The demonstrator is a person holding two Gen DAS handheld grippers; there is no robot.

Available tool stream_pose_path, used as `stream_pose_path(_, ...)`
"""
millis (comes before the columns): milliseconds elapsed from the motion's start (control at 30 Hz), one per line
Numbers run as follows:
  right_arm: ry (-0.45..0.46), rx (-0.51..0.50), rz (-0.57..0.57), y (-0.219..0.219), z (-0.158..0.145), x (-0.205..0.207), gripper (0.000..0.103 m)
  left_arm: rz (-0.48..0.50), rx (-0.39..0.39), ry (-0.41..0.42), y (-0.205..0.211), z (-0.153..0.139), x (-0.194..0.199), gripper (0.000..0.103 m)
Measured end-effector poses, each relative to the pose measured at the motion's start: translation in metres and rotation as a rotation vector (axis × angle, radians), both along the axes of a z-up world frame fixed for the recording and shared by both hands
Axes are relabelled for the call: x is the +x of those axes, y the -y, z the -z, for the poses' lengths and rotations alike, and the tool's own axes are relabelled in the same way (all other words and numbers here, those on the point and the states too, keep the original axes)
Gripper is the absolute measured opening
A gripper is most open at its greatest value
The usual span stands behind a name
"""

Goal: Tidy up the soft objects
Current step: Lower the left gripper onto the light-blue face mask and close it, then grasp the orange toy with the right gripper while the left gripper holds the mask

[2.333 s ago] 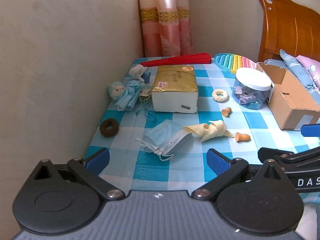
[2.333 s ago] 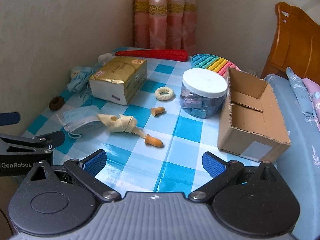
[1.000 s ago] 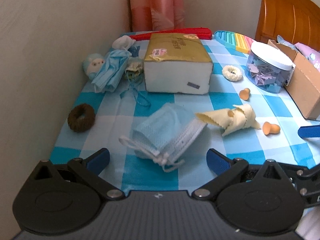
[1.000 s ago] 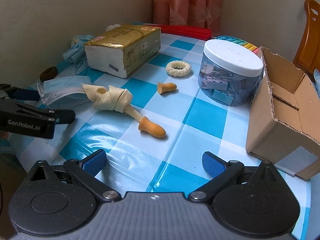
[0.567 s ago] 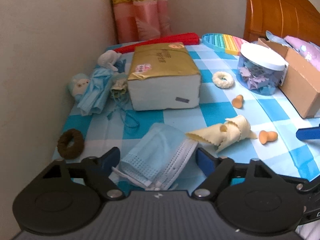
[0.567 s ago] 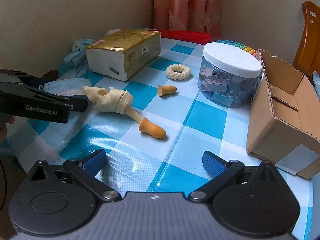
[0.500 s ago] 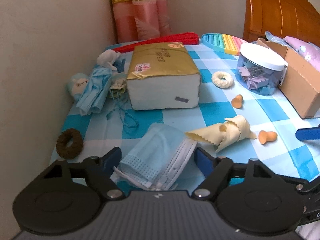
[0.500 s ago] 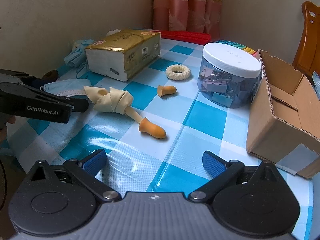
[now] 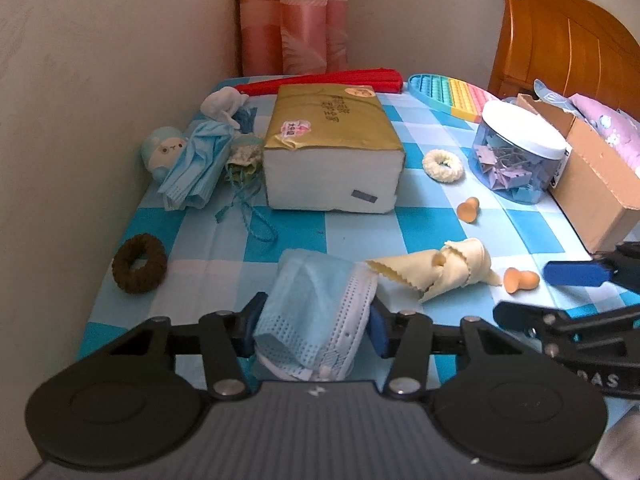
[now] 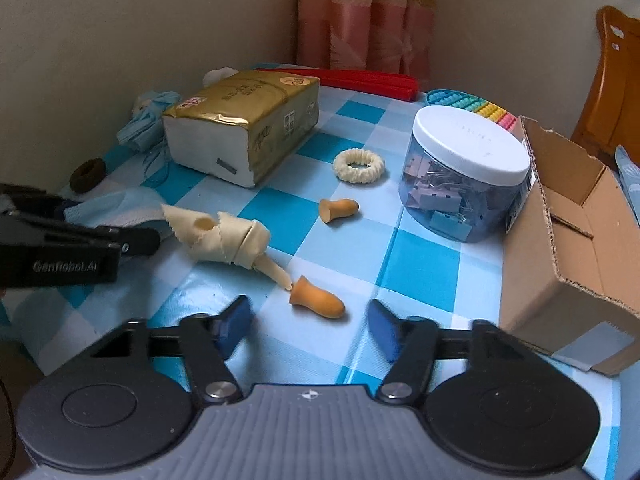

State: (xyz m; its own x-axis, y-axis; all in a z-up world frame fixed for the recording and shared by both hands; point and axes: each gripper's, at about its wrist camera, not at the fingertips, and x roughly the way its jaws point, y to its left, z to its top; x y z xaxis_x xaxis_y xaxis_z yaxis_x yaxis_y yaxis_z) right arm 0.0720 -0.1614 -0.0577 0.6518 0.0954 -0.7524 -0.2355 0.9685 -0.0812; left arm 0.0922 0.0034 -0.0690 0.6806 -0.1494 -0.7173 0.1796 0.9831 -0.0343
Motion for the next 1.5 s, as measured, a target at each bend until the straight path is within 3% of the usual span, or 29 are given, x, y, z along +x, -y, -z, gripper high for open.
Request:
stream_pose_path(133,-0.001,0.024,0.02,-0.002,0.0,0.001,0.053,0.004,-0.006,-0.002,0.0,-0.001,0.0,0.05)
stream_pose_path(367,0.004,0.05,0.038,-0.002,-0.001,0.012,0.047,0.005,-0.014,-0.003,-0.001,0.0,0.002,0.05)
stream_pose_path(500,0.012,0.024,0.037,-0.002,-0.001,0.012,0.034,0.0,-0.018,-0.004,-0.002,0.0,0.002,0.05)
stream_pose_path(800,0.008,0.013,0.033,0.005,-0.006,0.004,0.033,-0.005,-0.021,-0.004,-0.006,-0.003,0.002,0.041)
stream_pose_path(1500,0.011,0.006,0.025,0.026,-0.006,-0.026,0.037,-0.012,-0.018,-0.001,-0.003,-0.013,-0.02,0.041)
